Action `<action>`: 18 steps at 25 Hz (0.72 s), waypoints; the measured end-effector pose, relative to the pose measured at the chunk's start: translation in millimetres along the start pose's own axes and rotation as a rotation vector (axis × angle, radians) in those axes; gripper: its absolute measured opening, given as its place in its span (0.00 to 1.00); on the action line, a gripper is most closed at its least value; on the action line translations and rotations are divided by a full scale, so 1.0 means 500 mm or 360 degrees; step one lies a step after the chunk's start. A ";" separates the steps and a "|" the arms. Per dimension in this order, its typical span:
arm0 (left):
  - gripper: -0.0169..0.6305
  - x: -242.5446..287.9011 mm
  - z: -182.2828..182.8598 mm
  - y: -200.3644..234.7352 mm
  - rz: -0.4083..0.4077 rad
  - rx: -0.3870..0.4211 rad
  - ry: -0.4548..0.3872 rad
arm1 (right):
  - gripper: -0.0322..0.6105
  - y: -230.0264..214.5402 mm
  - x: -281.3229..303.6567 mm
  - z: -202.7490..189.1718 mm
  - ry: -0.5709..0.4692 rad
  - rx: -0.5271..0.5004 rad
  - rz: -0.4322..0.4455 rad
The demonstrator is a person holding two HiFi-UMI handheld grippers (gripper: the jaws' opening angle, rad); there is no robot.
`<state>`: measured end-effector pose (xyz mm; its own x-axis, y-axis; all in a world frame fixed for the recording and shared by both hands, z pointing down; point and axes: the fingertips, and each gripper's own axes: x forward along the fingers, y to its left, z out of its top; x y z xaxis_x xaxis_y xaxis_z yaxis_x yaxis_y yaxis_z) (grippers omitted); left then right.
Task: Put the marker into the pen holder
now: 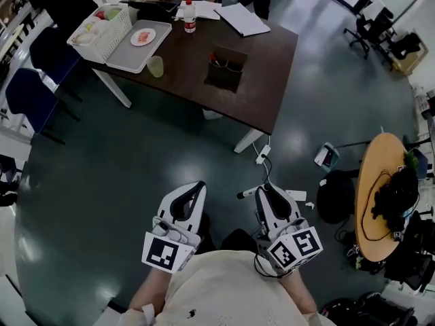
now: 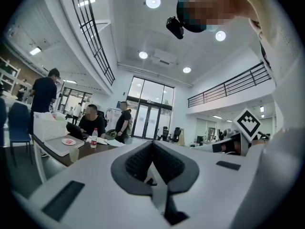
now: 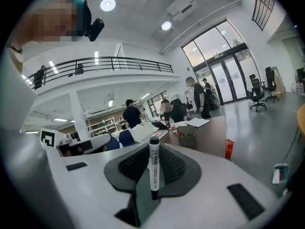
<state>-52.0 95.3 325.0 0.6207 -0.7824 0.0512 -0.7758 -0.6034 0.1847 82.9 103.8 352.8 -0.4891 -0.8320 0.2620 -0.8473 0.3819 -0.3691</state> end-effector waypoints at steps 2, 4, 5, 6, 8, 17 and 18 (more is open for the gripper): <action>0.04 0.040 0.009 0.048 -0.0064 -0.0023 0.0002 | 0.18 0.002 0.066 0.022 -0.0038 0.0046 -0.0024; 0.04 0.075 0.018 0.089 -0.0090 -0.0036 0.0026 | 0.18 0.007 0.117 0.040 -0.0056 0.0085 -0.0022; 0.04 0.088 0.025 0.105 -0.0092 -0.0033 0.0029 | 0.18 0.011 0.136 0.046 -0.0053 0.0079 -0.0016; 0.04 0.098 0.031 0.120 -0.0089 -0.0023 0.0026 | 0.18 0.014 0.153 0.051 -0.0047 0.0060 -0.0010; 0.04 0.116 0.035 0.149 -0.0079 -0.0005 0.0017 | 0.18 0.009 0.187 0.058 -0.0042 0.0021 -0.0012; 0.04 0.251 0.005 0.265 -0.0004 0.0002 0.0084 | 0.18 -0.138 0.363 0.122 -0.0060 -0.0007 -0.0035; 0.04 0.275 0.004 0.280 0.0017 0.0003 0.0094 | 0.18 -0.162 0.388 0.135 -0.0059 -0.0016 -0.0029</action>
<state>-75.6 -97.1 355.9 0.6177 -0.7785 0.1113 -0.7828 -0.5951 0.1821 70.5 -115.7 373.2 -0.4657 -0.8530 0.2355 -0.8582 0.3703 -0.3556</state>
